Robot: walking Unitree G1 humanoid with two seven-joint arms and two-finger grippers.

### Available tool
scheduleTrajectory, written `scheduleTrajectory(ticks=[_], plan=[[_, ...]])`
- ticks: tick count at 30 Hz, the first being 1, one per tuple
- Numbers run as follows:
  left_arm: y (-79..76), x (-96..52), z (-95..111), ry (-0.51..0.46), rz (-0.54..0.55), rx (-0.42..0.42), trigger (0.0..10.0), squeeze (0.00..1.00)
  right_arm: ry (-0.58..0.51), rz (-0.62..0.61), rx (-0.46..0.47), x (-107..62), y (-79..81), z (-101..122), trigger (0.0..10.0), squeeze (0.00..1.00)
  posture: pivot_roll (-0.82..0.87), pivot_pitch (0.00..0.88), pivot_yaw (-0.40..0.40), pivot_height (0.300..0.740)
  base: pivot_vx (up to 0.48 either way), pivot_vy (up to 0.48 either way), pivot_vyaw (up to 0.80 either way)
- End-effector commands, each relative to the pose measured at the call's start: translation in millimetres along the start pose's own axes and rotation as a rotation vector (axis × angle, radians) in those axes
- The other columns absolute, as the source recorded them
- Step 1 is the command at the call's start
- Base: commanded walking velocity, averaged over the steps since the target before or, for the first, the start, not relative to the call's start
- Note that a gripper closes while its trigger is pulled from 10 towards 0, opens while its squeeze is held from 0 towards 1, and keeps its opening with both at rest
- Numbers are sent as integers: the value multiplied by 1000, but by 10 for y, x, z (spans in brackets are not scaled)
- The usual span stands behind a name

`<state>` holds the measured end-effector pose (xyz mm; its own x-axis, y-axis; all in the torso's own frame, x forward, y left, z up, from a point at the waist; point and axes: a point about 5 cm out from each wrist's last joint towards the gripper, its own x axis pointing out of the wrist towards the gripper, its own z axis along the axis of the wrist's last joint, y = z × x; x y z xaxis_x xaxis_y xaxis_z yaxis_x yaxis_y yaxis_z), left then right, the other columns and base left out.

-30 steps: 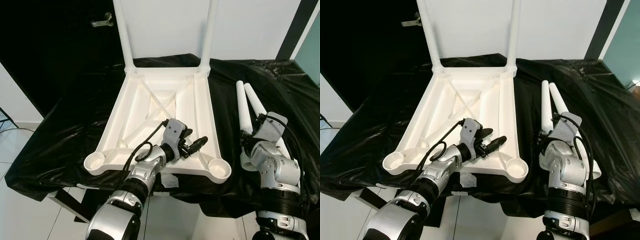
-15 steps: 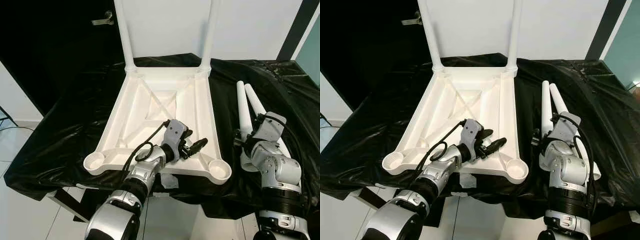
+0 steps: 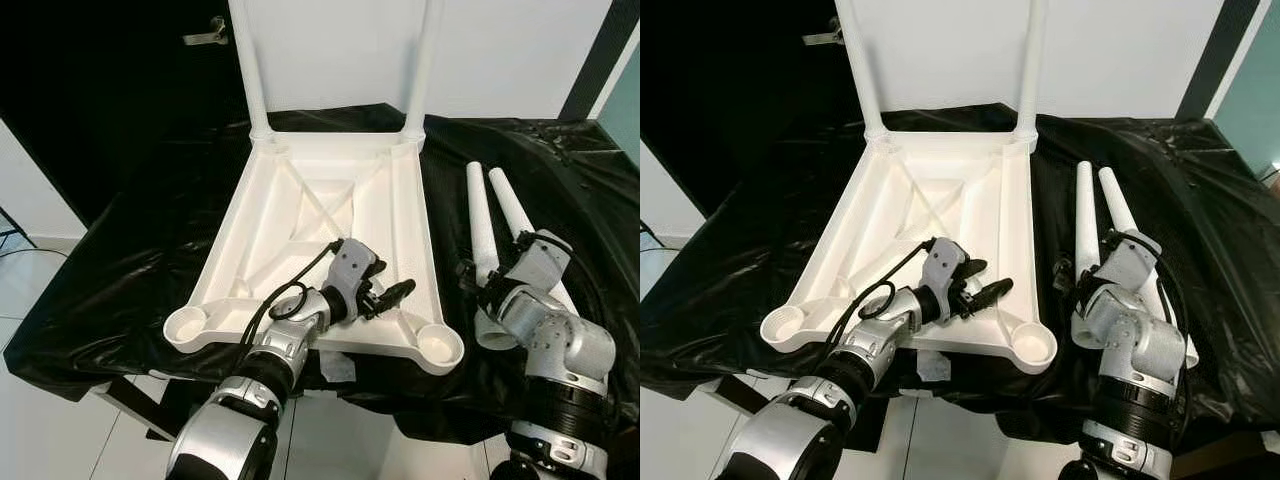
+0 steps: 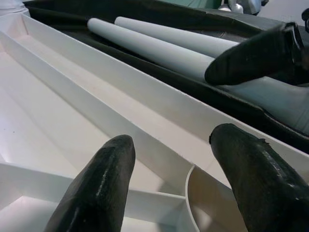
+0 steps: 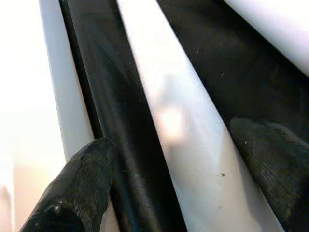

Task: Building children table

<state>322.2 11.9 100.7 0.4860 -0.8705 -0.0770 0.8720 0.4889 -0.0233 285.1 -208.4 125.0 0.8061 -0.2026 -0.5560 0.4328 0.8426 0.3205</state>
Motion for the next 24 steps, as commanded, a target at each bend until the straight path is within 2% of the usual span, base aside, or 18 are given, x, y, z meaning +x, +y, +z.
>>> scheduleTrajectory(ticks=[1,4,6,10,15,17,18,20,22,23,24], plan=[[32,-13,-94,68,84,5,10000,0,283,-85,57,63,-189,-504,10000,0,-171,0,79,740,0,0,0],[27,-14,-102,74,82,5,10000,0,277,-79,70,47,-159,-461,10000,0,-173,0,80,740,0,0,0],[-2,-5,-120,80,70,0,10000,0,254,-66,93,-25,-100,-267,10000,0,-174,0,79,740,0,0,0],[-32,11,-127,82,61,0,10000,0,259,-69,104,-47,-118,-195,10000,0,-175,0,78,740,0,0,0],[-91,38,-138,78,45,-11,10000,0,282,-134,-42,-78,-245,-156,10000,0,-175,0,65,740,0,0,0],[-100,40,-145,80,45,-12,10000,0,273,-137,-67,-80,-259,-141,10000,0,-173,0,62,740,0,0,0],[-105,40,-149,81,44,-13,10000,0,264,-144,-123,-78,-270,-115,10000,0,-173,0,62,740,0,0,0],[-105,40,-149,81,44,-13,10000,0,264,-144,-123,-78,-270,-115,10000,0,-173,0,62,740,0,0,0],[-115,42,-160,84,45,-18,10000,0,266,-130,-227,-77,-271,-77,10000,0,-174,0,59,740,0,0,0],[-115,42,-160,84,45,-18,10000,0,266,-130,-227,-77,-271,-77,10000,0,-174,0,59,740,0,0,0],[-121,43,-169,89,47,-20,10000,0,292,-123,-266,-86,-270,-74,10000,0,-175,0,58,740,0,0,0]])
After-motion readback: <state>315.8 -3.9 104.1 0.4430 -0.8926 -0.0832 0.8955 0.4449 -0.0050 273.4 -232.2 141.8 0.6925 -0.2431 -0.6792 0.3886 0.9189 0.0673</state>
